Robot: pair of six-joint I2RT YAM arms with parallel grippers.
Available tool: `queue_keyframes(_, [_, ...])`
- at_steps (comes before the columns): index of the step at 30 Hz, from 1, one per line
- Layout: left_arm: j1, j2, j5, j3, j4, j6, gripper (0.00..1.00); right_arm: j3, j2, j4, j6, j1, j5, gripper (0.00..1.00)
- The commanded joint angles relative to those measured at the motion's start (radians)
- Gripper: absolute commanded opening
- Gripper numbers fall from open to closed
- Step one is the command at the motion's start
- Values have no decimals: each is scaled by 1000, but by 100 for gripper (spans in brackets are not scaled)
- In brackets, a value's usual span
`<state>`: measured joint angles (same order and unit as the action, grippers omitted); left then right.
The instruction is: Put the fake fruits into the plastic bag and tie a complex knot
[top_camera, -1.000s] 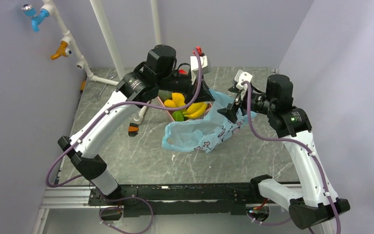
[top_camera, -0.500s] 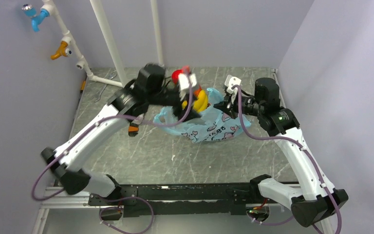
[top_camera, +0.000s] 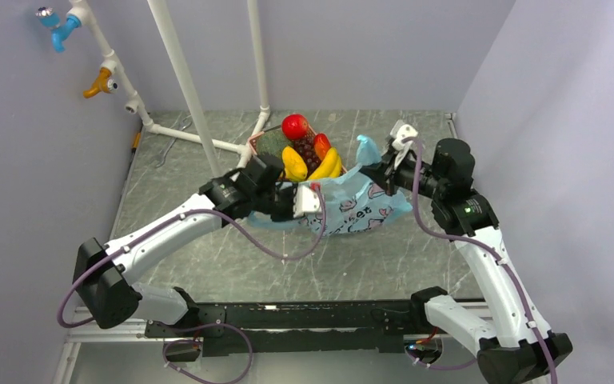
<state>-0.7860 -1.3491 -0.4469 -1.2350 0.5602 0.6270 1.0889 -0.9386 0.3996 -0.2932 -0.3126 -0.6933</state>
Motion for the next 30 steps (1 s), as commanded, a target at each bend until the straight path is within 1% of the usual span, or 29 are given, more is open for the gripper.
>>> queue_keyframes(1, [-63,37,45,125,80,161,33,0,-6,-65,190,138,49,0])
queue_keyframes(2, [-81,48,70,169,74,172,43,-9,-9,-57,217,182,58,0])
queue_keyframes(3, [-89,57,91,210,71,180,50,-21,-11,-51,229,227,54,0])
queue_keyframes(4, [-104,59,115,243,67,180,54,-36,-13,-43,236,267,36,0])
queue_keyframes(5, [-106,58,135,272,65,172,57,-52,-12,-36,239,300,7,0])
queue_keyframes(6, [-107,44,162,296,71,160,60,-91,1,-6,207,343,-41,0])
queue_keyframes(8, [-107,40,168,277,72,131,62,-123,20,41,138,350,-50,0])
queue_keyframes(10, [-107,41,128,220,64,102,66,-128,35,108,73,356,-105,1])
queue_keyframes(11, [-107,32,99,179,60,79,67,-118,40,131,55,355,-136,15])
queue_keyframes(12, [-107,16,68,114,66,58,66,-109,42,143,45,355,-179,39])
queue_keyframes(13, [-109,-6,43,69,74,41,66,-97,43,146,35,351,-213,48])
queue_keyframes(14, [-112,-32,26,21,84,24,66,-84,40,141,34,340,-226,63])
queue_keyframes(15, [-118,-54,19,-19,93,12,65,-68,34,130,45,323,-208,83])
queue_keyframes(16, [-123,-75,9,-51,101,5,65,-47,24,124,53,295,-178,94])
queue_keyframes(17, [-125,-93,0,-80,109,4,64,-25,9,129,49,274,-153,99])
queue_keyframes(20, [-130,-128,-16,-135,118,6,64,31,-36,120,34,238,-82,100])
queue_keyframes(21, [-131,-137,-18,-147,114,6,64,43,-52,117,18,226,-57,97])
queue_keyframes(22, [-131,-146,-20,-163,110,6,64,50,-70,120,0,218,-44,87])
queue_keyframes(23, [-132,-156,-18,-179,107,3,64,56,-88,128,-19,214,-31,71])
queue_keyframes(24, [-131,-166,-16,-193,105,0,64,58,-104,136,-35,215,-22,49])
queue_keyframes(25, [-131,-175,-13,-207,101,-8,64,57,-116,144,-52,213,-19,24])
queue_keyframes(26, [-129,-178,-8,-216,90,-24,64,54,-122,145,-64,213,-14,4])
queue_keyframes(27, [-127,-179,1,-223,74,-49,65,46,-120,136,-59,213,-11,0])
queue_keyframes(29, [-123,-176,3,-232,27,-97,66,34,-109,104,-21,213,-16,0])
queue_keyframes(30, [-123,-177,-7,-235,10,-113,69,31,-104,90,15,213,-15,0])
